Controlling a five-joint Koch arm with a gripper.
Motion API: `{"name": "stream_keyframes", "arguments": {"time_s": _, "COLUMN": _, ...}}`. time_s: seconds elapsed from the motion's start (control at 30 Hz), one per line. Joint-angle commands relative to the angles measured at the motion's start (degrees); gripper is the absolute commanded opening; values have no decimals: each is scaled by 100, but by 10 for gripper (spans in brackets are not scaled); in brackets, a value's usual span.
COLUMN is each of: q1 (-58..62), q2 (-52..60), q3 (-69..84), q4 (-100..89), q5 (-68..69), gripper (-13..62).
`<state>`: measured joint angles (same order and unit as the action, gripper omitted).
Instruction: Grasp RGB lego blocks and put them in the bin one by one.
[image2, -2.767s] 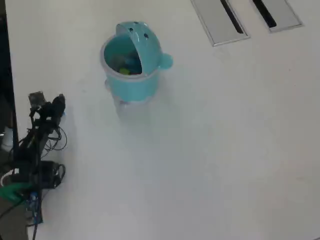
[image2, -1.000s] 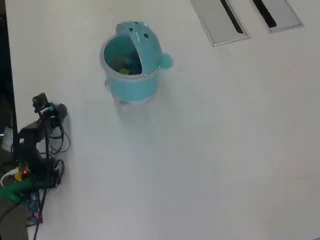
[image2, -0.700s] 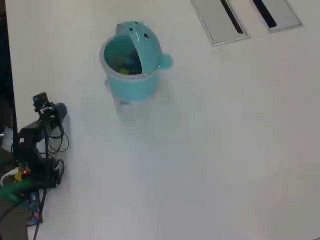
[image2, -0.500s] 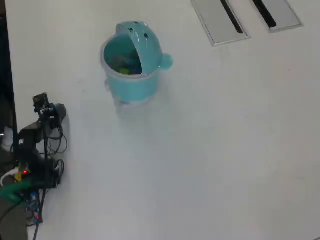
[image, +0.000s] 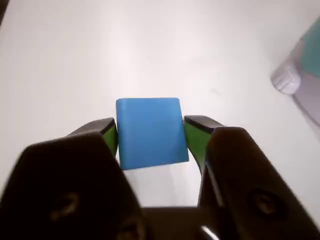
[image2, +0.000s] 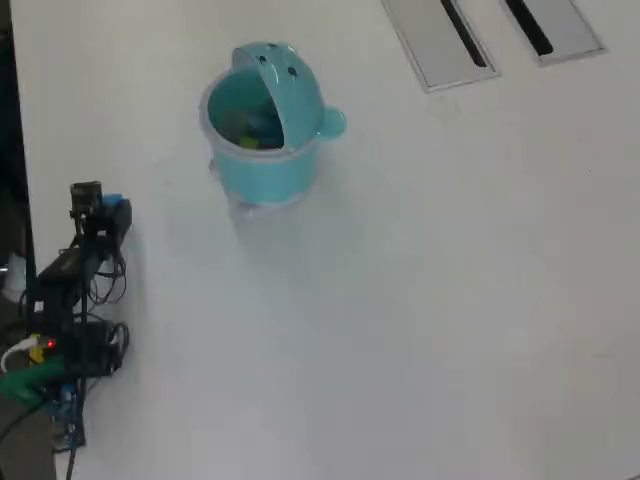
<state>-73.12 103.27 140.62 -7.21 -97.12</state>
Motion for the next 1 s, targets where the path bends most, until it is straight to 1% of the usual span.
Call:
{"name": "stream_keyframes", "arguments": {"time_s": 0.0, "q1": 9, "q2": 316, "q3": -527, "q4": -308, "q5": 316, "gripper": 102}}
{"name": "stream_keyframes", "arguments": {"time_s": 0.27, "q1": 316, "q2": 703, "q3": -1239, "q4": 62, "q5": 756, "gripper": 102}}
{"name": "stream_keyframes", "arguments": {"time_s": 0.37, "q1": 791, "q2": 773, "q3": -1978, "q4": 62, "q5": 861, "gripper": 102}}
{"name": "stream_keyframes", "arguments": {"time_s": 0.5, "q1": 1116, "q2": 729, "q3": -2689, "q4": 88, "q5": 1002, "gripper": 101}}
{"name": "stream_keyframes", "arguments": {"time_s": 0.63, "q1": 1538, "q2": 404, "q3": -3612, "q4": 0, "q5": 1248, "gripper": 101}}
{"name": "stream_keyframes", "arguments": {"time_s": 0.73, "q1": 1688, "q2": 272, "q3": -3929, "q4": -9, "q5": 1318, "gripper": 101}}
{"name": "stream_keyframes", "arguments": {"time_s": 0.83, "q1": 1978, "q2": -185, "q3": -4649, "q4": -44, "q5": 1468, "gripper": 101}}
{"name": "stream_keyframes", "arguments": {"time_s": 0.97, "q1": 2136, "q2": -554, "q3": -5194, "q4": -62, "q5": 1494, "gripper": 101}}
